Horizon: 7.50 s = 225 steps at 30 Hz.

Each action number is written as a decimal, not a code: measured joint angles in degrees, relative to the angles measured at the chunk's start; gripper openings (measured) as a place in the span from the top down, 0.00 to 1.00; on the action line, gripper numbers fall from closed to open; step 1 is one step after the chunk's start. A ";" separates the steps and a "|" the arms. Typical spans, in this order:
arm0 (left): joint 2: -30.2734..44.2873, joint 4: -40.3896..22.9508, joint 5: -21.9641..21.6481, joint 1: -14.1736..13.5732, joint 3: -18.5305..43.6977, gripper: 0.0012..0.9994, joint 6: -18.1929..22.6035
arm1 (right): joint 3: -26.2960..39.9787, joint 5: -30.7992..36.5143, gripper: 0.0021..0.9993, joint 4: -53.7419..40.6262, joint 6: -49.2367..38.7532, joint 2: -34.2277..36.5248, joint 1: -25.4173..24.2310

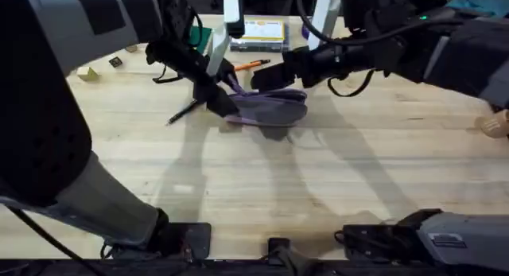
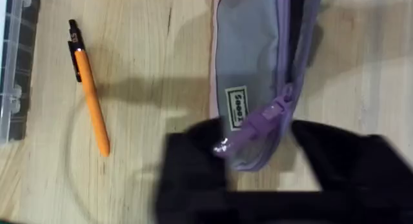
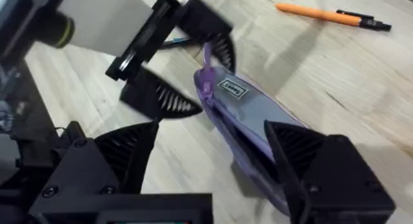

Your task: Unzip the bag, pick up the pens from the table one at a time and place them inside, then zip the bag closed.

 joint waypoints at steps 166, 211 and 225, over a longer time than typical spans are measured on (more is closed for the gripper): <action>-20.53 -4.81 -17.74 9.75 4.31 0.01 -31.82 | 4.15 11.17 0.00 -17.11 -27.94 -21.67 1.55; -20.53 9.94 -34.22 2.17 -13.87 0.01 -38.82 | 4.15 14.68 0.00 -17.50 -25.40 -24.96 1.55; -18.37 13.33 -34.86 2.12 -15.56 0.01 -38.80 | 4.15 14.68 0.00 -17.52 -25.38 -24.96 1.55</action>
